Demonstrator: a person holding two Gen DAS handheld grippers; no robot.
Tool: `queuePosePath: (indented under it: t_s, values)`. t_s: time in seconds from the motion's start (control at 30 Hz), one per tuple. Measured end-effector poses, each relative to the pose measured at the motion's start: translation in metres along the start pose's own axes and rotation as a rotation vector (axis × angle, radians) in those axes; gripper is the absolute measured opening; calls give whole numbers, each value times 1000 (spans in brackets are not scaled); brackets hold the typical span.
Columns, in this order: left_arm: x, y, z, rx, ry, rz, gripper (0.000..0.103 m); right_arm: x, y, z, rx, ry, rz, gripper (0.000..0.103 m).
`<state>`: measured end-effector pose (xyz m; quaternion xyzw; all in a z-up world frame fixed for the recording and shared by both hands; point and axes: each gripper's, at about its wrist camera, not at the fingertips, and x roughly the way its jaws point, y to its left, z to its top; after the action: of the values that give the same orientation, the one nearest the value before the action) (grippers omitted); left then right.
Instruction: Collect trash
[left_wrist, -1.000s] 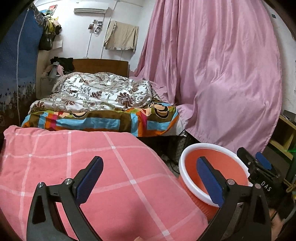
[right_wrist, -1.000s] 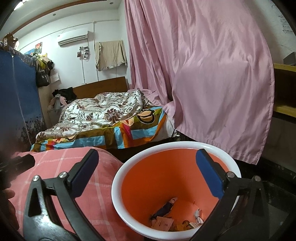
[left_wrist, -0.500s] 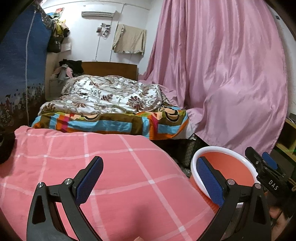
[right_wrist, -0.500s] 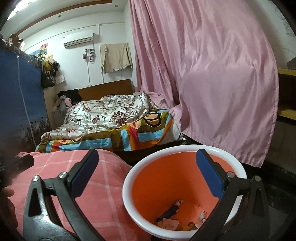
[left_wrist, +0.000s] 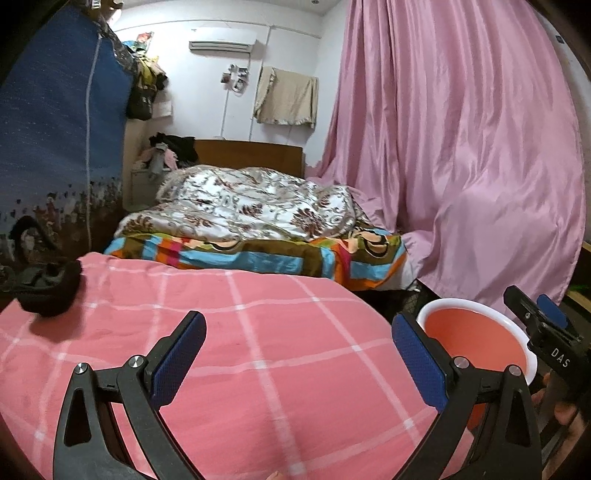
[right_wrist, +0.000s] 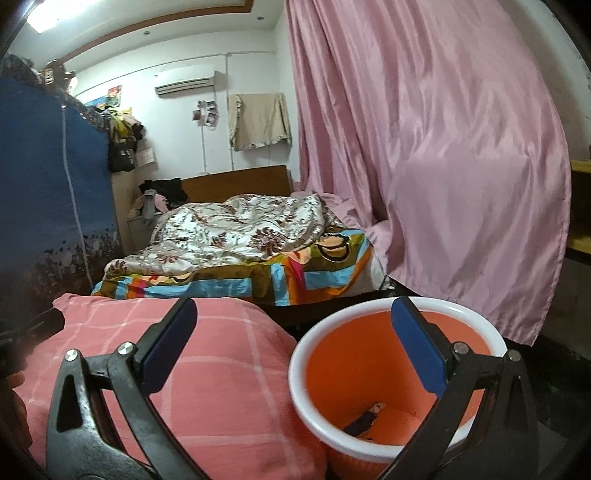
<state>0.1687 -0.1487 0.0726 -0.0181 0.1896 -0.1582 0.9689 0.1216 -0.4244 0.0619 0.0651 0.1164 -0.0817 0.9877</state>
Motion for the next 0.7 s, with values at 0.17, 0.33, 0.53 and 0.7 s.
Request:
queuePosePath:
  t_s: [0.17,0.33,0.53,0.7]
  values:
    - [-17,14,-4,-23,-25,25,98,-13,19,0,-30,-32,22,103]
    - [-34,28,-6,-27,-41,55,99,-20,32,-4,-29,-33,54,103]
    - [-53,39,-11,-32,-60,91,99,-28,46,-7,-34,-39,86,103]
    - [-71,47,-16,-31,-88,125,99,-31,57,-9,-39,-46,117,103]
